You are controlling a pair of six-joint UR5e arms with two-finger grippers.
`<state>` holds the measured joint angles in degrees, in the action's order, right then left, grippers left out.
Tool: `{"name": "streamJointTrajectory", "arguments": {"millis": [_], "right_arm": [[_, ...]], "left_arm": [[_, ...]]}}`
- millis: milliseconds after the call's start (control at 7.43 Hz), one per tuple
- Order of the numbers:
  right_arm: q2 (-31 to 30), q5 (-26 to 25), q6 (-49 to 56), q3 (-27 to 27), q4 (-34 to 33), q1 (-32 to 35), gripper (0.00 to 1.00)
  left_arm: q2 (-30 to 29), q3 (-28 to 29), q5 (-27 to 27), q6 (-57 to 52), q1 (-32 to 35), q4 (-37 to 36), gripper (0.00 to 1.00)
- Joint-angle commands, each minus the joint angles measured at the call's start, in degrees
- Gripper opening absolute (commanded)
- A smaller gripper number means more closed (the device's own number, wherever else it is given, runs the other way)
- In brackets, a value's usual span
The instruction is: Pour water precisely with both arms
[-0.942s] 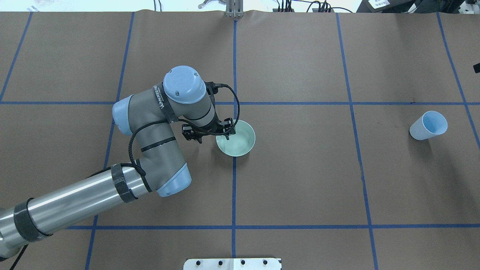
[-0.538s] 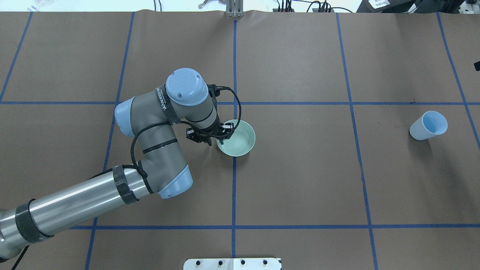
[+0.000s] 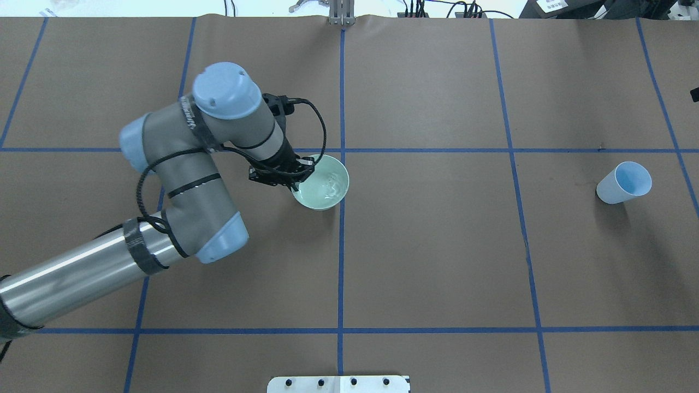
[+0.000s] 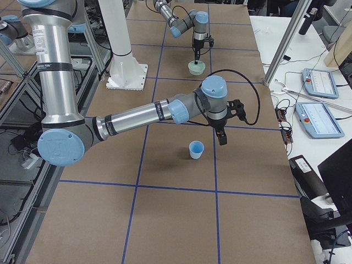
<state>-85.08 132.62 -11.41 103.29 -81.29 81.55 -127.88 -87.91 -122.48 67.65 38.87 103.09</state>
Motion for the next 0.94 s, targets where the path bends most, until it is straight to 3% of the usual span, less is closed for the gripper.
{"name": "streamJointTrajectory", "arguments": {"millis": [0, 269, 808], "right_arm": [[0.0, -0.1, -0.1, -0.5, 0.0, -0.3, 0.99], [0.6, 0.0, -0.2, -0.5, -0.8, -0.4, 0.99], [3.4, 0.0, -0.2, -0.6, -5.9, -0.6, 0.99]], "left_arm": [[14.3, -8.2, -3.7, -14.1, 7.4, 0.4, 0.0], [25.0, -9.2, -7.2, -30.2, 15.7, 1.2, 0.0], [34.6, -8.6, -7.2, -43.8, 20.9, 1.2, 0.0]]}}
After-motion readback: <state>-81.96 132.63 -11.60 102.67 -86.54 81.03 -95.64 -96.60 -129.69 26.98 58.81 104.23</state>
